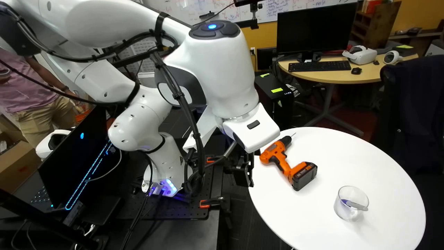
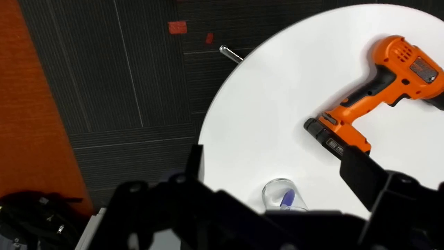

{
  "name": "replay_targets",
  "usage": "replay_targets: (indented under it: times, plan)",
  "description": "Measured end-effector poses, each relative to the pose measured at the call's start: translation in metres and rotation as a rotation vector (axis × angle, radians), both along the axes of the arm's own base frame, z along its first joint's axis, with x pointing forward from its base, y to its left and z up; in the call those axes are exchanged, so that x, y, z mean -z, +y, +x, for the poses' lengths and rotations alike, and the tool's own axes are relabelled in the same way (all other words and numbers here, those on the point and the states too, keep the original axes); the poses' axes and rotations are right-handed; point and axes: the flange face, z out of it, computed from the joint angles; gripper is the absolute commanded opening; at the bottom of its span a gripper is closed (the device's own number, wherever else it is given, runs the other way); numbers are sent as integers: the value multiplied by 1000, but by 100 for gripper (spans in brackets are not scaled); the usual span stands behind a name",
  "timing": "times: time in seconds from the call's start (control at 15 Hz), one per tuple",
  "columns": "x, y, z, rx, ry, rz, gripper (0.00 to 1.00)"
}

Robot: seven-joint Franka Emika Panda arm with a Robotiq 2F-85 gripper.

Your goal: Remove the marker from the glass cup

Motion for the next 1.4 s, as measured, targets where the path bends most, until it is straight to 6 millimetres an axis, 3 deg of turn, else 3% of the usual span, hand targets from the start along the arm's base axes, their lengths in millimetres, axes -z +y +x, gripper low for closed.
replay_targets:
  times: [0.73, 1.13, 1.4]
  plan:
    - [-17, 25, 27, -50, -86, -23, 100]
    - [-18, 33, 59, -64, -123, -6, 100]
    - [-8, 32, 84, -92, -128, -4, 100]
